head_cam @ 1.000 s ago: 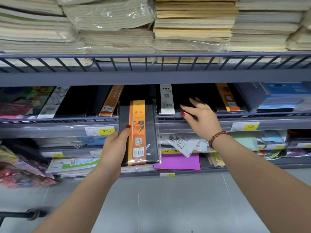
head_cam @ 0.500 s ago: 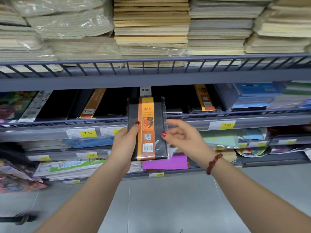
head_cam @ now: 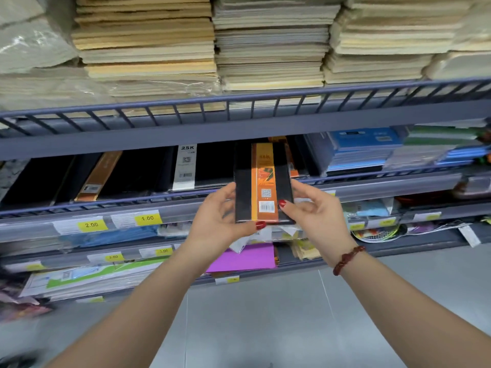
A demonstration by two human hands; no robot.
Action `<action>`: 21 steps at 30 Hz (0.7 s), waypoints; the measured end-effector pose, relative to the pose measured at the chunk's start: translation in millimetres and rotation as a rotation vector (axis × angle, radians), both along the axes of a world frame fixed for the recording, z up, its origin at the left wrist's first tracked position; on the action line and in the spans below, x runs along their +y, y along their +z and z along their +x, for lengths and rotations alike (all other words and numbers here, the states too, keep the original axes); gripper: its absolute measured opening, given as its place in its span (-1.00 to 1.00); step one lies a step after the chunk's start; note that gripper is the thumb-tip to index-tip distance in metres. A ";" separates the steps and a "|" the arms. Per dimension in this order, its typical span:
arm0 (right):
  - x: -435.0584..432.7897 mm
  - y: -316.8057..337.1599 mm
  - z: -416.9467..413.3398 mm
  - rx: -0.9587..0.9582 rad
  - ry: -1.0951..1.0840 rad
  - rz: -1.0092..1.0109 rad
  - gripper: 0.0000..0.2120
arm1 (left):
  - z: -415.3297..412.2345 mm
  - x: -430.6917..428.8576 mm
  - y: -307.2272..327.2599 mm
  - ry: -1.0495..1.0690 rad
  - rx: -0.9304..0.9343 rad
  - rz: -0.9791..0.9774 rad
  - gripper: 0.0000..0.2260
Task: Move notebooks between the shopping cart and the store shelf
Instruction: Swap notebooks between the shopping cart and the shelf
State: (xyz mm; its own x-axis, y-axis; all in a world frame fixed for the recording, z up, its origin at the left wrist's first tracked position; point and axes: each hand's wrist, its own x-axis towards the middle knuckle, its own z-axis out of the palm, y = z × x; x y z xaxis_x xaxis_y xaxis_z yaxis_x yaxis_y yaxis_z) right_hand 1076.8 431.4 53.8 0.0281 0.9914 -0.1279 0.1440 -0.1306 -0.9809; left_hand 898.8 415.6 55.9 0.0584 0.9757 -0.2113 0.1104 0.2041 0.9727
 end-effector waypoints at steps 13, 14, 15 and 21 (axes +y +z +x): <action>64.7 -5.1 39.0 -0.369 0.149 0.184 -0.43 | 34.1 76.5 -1.6 0.088 0.361 0.149 -0.35; 70.3 -5.8 39.2 -0.404 0.155 0.200 -0.43 | 33.9 82.1 -0.9 0.076 0.431 0.168 -0.33; 76.1 -6.7 39.5 -0.436 0.157 0.210 -0.43 | 34.0 87.8 -0.5 0.071 0.504 0.189 -0.33; 99.8 -7.6 38.1 -0.540 0.175 0.203 -0.45 | 39.4 110.3 -3.4 0.141 0.509 0.192 -0.40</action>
State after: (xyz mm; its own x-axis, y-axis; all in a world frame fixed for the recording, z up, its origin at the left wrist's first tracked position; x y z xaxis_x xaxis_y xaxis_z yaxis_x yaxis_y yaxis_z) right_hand 1114.9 531.3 46.2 -0.1297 0.9902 0.0515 0.6315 0.1225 -0.7656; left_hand 938.2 525.9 52.4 -0.1388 0.9903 0.0040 0.5605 0.0752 0.8248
